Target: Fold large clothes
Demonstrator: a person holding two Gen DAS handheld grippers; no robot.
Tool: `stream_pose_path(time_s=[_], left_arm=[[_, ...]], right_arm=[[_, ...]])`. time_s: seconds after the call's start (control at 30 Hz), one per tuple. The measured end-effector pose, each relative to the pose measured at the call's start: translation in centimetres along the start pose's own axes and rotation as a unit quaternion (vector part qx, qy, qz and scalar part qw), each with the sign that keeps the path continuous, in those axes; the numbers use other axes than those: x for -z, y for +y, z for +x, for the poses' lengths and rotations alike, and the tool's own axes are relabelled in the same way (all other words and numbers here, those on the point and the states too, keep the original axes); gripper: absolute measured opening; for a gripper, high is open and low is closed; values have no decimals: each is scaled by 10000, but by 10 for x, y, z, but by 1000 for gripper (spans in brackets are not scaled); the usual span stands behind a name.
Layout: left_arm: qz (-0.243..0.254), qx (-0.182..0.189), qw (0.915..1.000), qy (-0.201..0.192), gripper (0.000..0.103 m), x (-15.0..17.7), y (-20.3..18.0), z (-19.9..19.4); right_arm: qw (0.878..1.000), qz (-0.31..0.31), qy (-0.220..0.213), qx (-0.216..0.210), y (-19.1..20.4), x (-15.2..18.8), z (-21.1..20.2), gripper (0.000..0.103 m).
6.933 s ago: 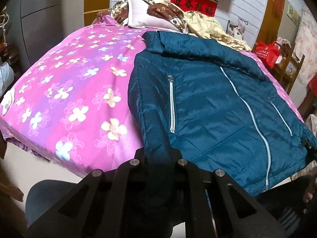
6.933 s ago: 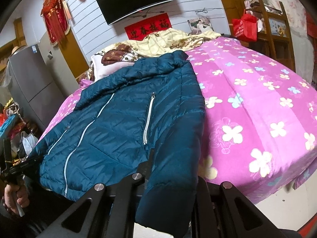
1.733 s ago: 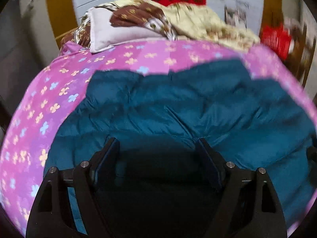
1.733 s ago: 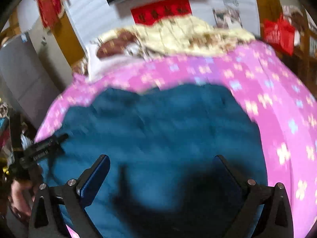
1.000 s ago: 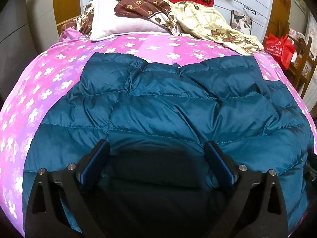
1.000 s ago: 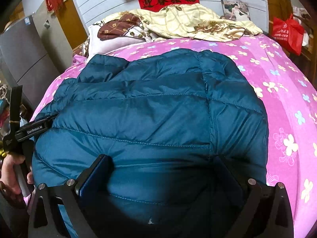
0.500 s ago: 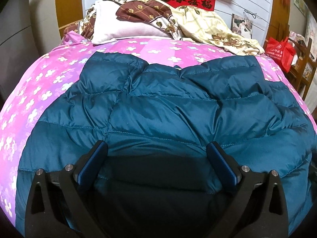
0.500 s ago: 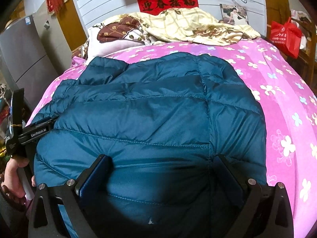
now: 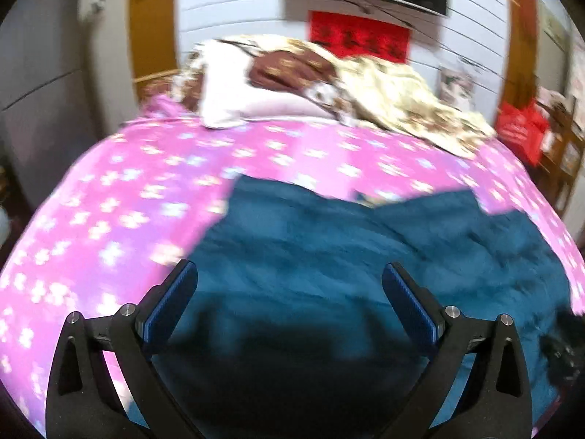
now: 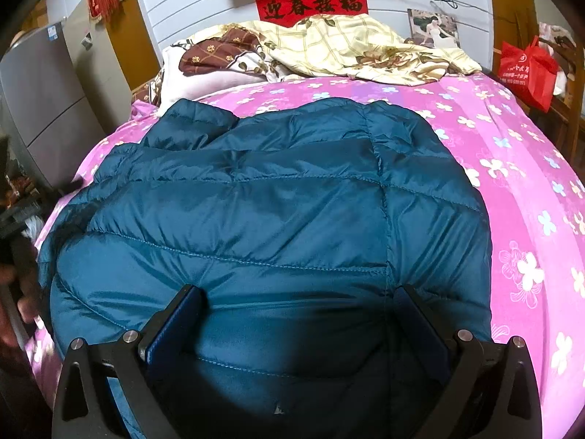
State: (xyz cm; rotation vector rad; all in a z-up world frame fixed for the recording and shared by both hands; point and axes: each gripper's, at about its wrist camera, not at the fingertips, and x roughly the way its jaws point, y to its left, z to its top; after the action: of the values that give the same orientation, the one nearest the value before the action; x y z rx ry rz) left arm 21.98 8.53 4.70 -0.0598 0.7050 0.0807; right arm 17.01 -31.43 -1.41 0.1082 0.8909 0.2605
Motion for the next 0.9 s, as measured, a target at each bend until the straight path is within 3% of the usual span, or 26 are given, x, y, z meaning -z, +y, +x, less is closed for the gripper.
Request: stream_pose_path(time_s=[0.1, 0.13, 0.27, 0.37, 0.43, 0.77, 0.8, 0.9], left_arm=[[-689, -105, 9961, 535, 101, 2, 48, 20], [-1038, 24, 9914, 801, 101, 6, 68, 29], [-1486, 905, 9688, 1767, 101, 25, 99, 66], [-1733, 1617, 9499, 2039, 101, 35, 105, 79], [-1769, 1846, 9451, 2036, 101, 36, 104, 80], [-1460, 1860, 9562, 1725, 101, 32, 95, 89], [-1455, 1854, 9565, 1717, 100, 31, 96, 89], [-1445, 1869, 9571, 1678, 80, 32, 95, 88]], right_arm=[[10000, -15, 18, -10, 0, 0, 0, 103], [10000, -18, 22, -15, 0, 0, 0, 103], [10000, -14, 54, -14, 0, -1, 0, 103], [10000, -7, 74, 1, 1, -1, 1, 103], [10000, 0, 78, 1, 1, -2, 1, 103], [10000, 0, 74, -2, 0, -1, 1, 103], [10000, 2, 77, -3, 0, -1, 1, 103], [10000, -5, 79, -3, 0, -1, 1, 103]])
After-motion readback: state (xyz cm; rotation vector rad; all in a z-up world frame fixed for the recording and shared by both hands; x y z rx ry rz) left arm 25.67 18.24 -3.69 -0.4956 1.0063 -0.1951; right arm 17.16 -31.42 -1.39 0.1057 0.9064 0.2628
